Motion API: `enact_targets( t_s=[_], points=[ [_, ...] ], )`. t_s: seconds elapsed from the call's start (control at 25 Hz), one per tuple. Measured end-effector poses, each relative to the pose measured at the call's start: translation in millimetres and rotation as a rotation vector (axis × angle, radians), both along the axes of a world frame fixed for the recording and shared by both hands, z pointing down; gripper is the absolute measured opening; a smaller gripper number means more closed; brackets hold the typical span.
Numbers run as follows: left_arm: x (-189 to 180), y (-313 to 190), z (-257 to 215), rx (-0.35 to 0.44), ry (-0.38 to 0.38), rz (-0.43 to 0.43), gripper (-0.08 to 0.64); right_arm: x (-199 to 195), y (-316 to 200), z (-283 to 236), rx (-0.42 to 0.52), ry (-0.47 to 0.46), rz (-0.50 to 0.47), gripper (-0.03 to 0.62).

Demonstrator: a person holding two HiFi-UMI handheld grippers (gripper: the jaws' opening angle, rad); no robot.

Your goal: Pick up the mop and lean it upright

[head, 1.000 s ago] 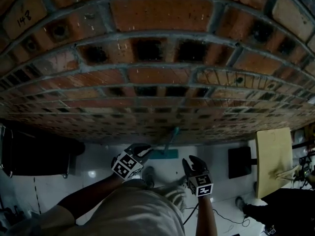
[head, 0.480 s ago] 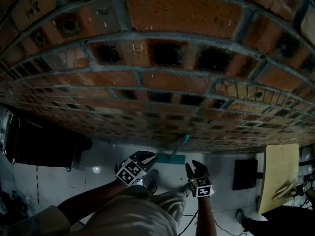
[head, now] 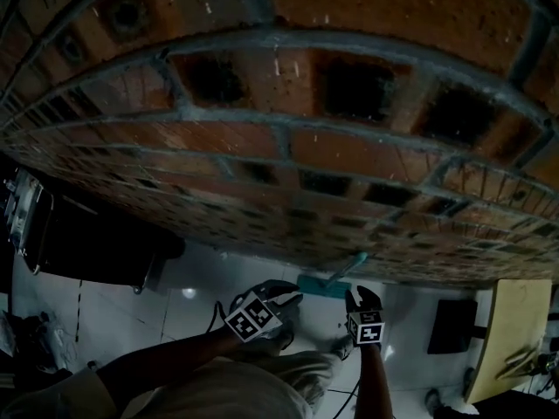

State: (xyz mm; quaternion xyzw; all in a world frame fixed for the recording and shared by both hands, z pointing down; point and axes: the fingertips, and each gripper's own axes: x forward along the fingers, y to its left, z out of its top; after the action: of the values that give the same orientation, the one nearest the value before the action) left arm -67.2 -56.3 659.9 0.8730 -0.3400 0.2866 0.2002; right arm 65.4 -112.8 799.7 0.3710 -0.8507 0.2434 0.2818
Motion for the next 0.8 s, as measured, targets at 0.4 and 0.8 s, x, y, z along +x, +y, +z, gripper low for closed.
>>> enact_targets(
  t_s=[0.4, 0.8],
  points=[
    [1.8, 5.9, 6.5, -0.012, -0.006, 0.019, 0.084, -18.9, -11.7, 56.0, -0.056, 0.023, -0.030, 0.160],
    [2.5, 4.7, 11.3, -0.014, -0.020, 0.039, 0.084, -24.8, -28.9, 103.0, -0.088, 0.059, 0.004, 0.166]
  ],
)
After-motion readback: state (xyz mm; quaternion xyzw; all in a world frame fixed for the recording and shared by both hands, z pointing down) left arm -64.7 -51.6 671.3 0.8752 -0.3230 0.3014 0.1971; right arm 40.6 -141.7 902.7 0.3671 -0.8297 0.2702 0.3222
